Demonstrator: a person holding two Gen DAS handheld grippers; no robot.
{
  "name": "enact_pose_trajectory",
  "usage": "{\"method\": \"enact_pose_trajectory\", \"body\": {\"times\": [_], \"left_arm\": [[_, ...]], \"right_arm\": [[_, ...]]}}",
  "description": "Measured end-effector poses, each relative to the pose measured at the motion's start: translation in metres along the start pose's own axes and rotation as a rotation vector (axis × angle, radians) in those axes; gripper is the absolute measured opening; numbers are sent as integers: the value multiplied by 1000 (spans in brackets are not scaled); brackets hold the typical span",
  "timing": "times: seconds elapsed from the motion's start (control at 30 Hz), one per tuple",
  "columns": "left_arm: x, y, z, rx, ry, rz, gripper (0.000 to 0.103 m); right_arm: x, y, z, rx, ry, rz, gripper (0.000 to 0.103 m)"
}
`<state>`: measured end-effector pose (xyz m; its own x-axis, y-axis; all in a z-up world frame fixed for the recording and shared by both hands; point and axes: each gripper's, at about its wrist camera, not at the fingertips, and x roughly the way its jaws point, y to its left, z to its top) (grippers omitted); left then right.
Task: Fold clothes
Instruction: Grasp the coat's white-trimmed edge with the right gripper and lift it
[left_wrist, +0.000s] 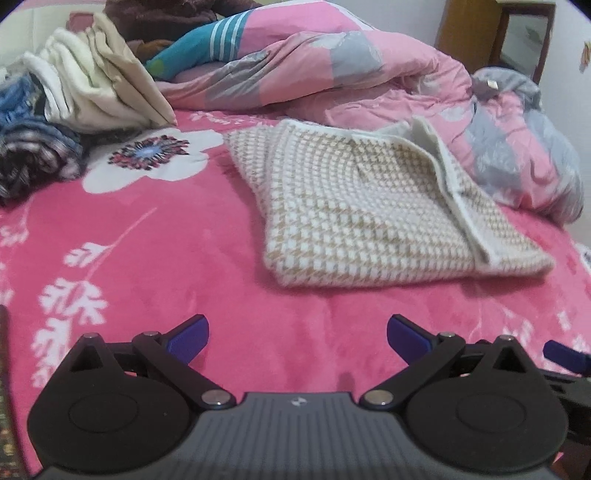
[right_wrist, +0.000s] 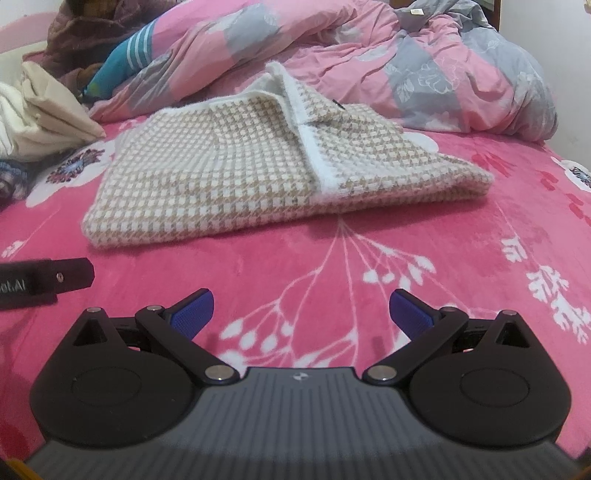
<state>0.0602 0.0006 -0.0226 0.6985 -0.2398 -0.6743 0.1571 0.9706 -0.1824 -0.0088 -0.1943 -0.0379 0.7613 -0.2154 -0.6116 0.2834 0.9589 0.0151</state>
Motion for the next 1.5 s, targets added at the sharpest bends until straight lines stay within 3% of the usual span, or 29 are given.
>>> {"method": "enact_pose_trajectory", "body": {"times": [0.17,0.4,0.53,0.6,0.73,0.87,0.9,0.93,1.0,1.13,1.2,1.3,1.5], "left_arm": [[17,-5,18,19,-66,-20,103],[51,-24,58,119,-201,80,101],[79,-30,75,155,-172,110,83],[92,-31,80,149,-138,109,80],[109,-29,82,129,-100,98,69],[113,-29,80,107,-112,105,57],[112,-29,80,103,-118,108,48],[111,-28,80,98,-126,113,33],[109,-27,82,88,-136,112,18],[104,-24,84,66,-145,79,12],[98,-25,83,72,-165,64,11],[84,-29,80,86,-203,34,11],[55,-37,69,111,-242,-23,10]], "right_arm": [[7,-15,16,-28,-106,-5,102],[37,-36,70,-124,-240,30,102],[68,-37,113,-146,-280,81,102],[87,-35,135,-154,-280,115,102],[121,-22,167,-204,-262,151,102],[149,-14,182,-223,-212,163,100],[154,-14,184,-223,-189,166,94],[159,-13,186,-224,-166,170,89],[168,-13,189,-218,-124,178,61],[170,-18,189,-165,-75,197,36],[164,-22,189,-146,-71,204,14],[147,-30,187,-117,-79,210,6],[102,-51,179,-89,-117,207,4]]}}
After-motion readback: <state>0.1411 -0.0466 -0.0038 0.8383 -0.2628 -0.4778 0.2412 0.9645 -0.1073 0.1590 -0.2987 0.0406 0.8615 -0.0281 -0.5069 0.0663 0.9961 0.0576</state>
